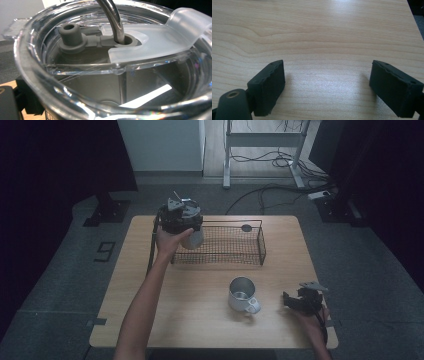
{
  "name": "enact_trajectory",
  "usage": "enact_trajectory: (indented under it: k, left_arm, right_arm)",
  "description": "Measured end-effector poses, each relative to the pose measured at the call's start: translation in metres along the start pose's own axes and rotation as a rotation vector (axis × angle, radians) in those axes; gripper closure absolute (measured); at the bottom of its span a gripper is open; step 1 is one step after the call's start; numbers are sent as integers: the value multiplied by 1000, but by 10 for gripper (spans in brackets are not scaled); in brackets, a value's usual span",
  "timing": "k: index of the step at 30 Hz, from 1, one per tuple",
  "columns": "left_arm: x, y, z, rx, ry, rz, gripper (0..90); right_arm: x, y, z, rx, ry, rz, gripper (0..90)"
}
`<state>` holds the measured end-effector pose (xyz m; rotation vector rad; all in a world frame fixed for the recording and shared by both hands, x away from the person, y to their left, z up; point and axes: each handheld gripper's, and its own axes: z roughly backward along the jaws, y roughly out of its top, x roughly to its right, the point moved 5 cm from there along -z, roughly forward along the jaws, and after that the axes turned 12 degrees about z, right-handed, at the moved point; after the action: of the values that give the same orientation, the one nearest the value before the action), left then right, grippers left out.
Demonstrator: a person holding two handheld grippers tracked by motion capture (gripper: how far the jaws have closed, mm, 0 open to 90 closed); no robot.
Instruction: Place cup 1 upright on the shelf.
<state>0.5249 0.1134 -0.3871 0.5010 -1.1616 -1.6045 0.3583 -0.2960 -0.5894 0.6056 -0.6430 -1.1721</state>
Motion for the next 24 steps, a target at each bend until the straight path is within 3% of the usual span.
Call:
enact_trajectory:
  k: [8,14,24]
  left_arm:
    - [-4,-1,-10,2,27,9,40]
    - [-7,-1,-15,1,24,40,40]
    - [-12,-10,-26,-14,39,47,40]
  right_arm:
    - [0,0,0,0,0,0,128]
    - [0,0,0,0,0,0,128]
    - [0,0,0,1,0,1,129]
